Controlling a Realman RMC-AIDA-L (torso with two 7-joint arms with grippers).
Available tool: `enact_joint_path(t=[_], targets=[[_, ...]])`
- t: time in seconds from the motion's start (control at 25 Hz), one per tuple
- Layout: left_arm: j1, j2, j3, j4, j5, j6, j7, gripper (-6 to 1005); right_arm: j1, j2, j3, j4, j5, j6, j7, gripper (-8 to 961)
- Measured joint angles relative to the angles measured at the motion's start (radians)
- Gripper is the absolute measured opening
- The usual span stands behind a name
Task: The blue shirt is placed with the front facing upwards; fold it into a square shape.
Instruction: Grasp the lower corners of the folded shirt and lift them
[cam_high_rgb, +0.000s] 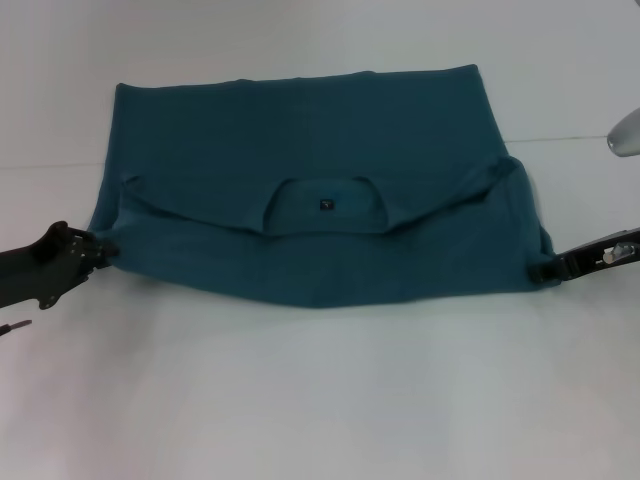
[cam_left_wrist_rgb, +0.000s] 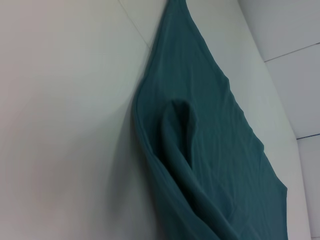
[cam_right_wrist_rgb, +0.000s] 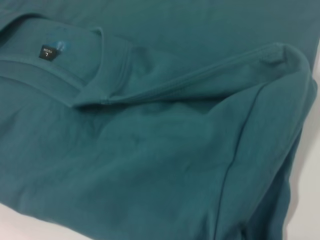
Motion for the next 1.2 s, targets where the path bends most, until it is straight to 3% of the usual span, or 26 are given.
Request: enact_joint_path(t=[0.4, 0.6, 0.68, 0.88, 1.2], targets=[[0.000, 0.000, 0.000, 0.000, -0.002, -0.001, 0.000, 110, 0.006, 0.010, 0.000, 0.022, 0.003, 0.028, -0.014, 472], [0.000, 0.000, 0.000, 0.000, -0.007, 0.000, 0.000, 107, 0.001, 0.010, 0.007, 0.018, 0.004, 0.028, -0.014, 412], [0.000, 0.001, 0.000, 0.000, -0.007, 0.000, 0.000, 106, -0.002, 0.009, 0.009, 0.014, 0.005, 0.028, -0.011, 211], [0.001, 0.002, 0.000, 0.000, -0.008, -0.001, 0.001, 106, -0.004, 0.002, 0.011, 0.012, 0.006, 0.022, -0.006, 72], [0.006, 0.001, 0.000, 0.000, -0.029, 0.000, 0.028, 107, -0.005, 0.006, 0.009, 0.002, 0.007, -0.003, -0.009, 72]])
